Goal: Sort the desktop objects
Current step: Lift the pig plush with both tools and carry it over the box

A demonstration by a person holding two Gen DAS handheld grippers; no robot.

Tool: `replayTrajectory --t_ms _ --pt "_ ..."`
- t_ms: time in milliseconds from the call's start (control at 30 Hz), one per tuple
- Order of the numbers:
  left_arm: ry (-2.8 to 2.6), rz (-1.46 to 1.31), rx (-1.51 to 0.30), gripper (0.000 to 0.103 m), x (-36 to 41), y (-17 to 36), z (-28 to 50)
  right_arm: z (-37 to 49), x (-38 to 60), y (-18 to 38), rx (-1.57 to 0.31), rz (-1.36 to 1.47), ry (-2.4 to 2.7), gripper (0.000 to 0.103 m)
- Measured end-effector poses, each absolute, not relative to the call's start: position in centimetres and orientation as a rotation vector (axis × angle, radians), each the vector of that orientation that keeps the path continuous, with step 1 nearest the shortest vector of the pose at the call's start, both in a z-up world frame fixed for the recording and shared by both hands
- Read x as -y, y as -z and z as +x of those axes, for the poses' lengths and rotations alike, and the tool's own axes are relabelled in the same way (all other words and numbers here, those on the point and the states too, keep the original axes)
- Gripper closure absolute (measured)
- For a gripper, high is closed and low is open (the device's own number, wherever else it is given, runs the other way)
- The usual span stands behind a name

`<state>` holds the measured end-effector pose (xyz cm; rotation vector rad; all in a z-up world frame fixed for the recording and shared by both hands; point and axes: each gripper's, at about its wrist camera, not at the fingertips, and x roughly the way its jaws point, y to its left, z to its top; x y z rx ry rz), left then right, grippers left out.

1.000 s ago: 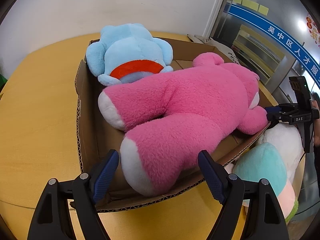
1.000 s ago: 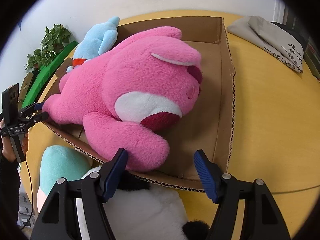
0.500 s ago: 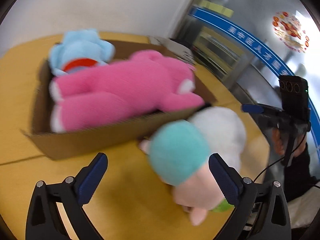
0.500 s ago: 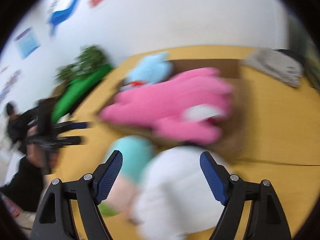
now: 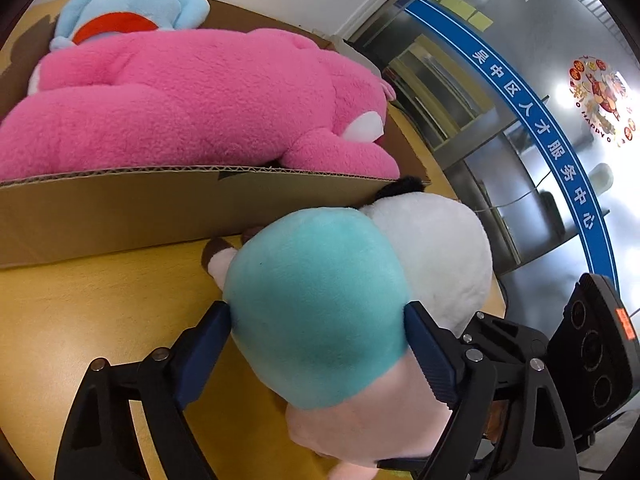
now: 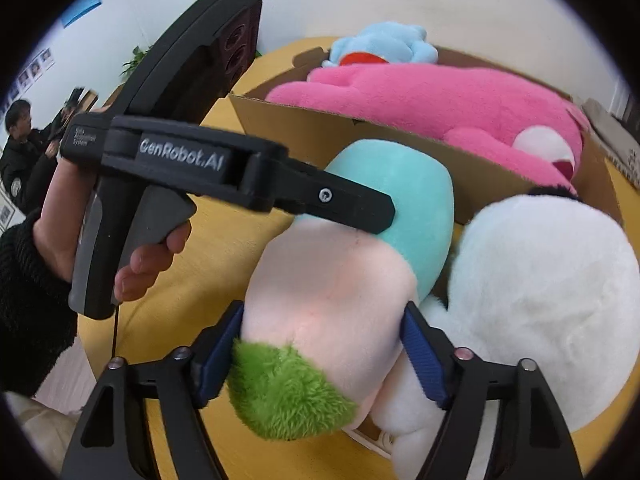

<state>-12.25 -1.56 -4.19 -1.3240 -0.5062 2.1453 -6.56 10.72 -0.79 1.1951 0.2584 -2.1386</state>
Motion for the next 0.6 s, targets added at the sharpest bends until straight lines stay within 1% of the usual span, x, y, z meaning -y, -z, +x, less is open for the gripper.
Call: replayTrajectory --t_ms 67,200,300,433,467,500,600 --pt "-2.175 -1.306 0.473 0.014 1.7 3.3 -10.8 -5.7 -10.6 0.5 -0.237 1.166 2.109 0.033" --pt "-2.178 -1.277 0.481 0.013 2.9 2.9 -9.0 -4.8 -10.8 0.9 -0.188 1.167 2.079 0.032" --pt "-2.201 -1.298 0.515 0.012 3.8 3.8 -9.3 -4.6 -10.7 1.2 -0.179 1.181 2.091 0.025" --pt "-2.135 -1.315 0.569 0.012 3.1 5.5 -10.2 -4.8 -10.0 1.7 -0.212 1.203 2.101 0.023" --pt "-2.136 -1.308 0.575 0.016 3.0 5.4 -10.2 -4.8 -10.0 1.7 -0.212 1.200 2.107 0.026" --pt "-2.136 -1.301 0.582 0.021 3.0 5.3 -10.2 -4.7 -10.0 1.8 -0.212 1.197 2.113 0.030" --pt "-2.140 -1.279 0.597 0.029 2.7 5.0 -10.1 -4.9 -11.0 1.2 -0.139 1.162 2.132 0.036"
